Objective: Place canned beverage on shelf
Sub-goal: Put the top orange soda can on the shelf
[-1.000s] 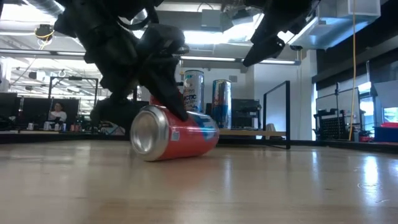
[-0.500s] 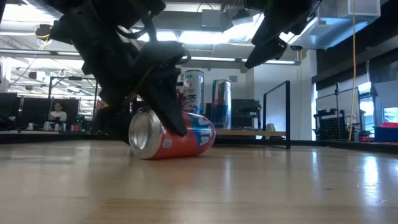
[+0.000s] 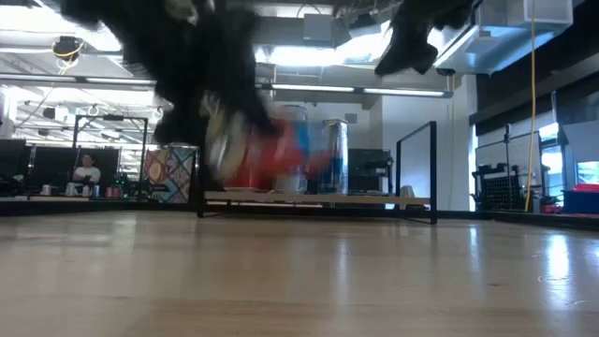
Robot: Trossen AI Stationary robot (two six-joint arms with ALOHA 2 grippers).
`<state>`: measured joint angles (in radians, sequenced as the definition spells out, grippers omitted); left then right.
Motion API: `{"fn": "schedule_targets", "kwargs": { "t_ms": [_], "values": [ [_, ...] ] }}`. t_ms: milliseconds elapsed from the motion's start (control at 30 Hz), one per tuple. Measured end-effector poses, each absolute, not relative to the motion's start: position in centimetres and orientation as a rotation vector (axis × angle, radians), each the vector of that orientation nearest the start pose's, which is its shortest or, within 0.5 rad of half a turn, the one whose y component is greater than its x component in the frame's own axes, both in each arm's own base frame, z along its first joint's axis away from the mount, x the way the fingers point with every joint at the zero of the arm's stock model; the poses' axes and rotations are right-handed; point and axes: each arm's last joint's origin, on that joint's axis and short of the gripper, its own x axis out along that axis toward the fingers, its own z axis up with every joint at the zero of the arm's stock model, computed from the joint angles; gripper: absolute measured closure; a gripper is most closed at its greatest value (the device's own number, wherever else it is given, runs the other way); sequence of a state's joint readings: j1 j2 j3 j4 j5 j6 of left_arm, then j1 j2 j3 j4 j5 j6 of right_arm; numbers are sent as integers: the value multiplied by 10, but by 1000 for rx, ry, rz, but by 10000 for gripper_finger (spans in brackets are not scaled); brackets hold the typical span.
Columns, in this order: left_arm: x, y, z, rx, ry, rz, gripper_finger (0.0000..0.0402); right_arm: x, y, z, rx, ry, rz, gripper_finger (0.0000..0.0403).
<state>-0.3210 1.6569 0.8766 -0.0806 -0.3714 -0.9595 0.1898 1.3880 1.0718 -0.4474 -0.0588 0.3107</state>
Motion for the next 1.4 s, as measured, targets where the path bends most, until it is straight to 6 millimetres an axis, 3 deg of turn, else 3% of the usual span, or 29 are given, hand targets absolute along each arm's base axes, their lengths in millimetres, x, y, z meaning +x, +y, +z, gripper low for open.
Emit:
{"fn": "schedule_targets", "kwargs": {
  "t_ms": [167, 333, 567, 800, 1067, 1400],
  "values": [
    [292, -91, 228, -566, 429, 399, 125, 268, 52, 308, 250, 658, 107, 110],
    [280, -88, 285, -490, 116, 345, 115, 259, 44, 344, 244, 373, 33, 110],
    [278, -82, 322, -434, -148, 282, 111, 260, 32, 386, 274, 56, 33, 110],
    [279, -78, 329, -405, -203, 249, 110, 269, 32, 395, 221, -72, 4, 96],
    [287, -63, 324, -364, -180, 233, 109, 295, 37, 378, 175, -53, 14, 8],
    [293, -63, 317, -312, -142, 211, 109, 313, 38, 369, 187, -109, -16, 35]
  ]
}}
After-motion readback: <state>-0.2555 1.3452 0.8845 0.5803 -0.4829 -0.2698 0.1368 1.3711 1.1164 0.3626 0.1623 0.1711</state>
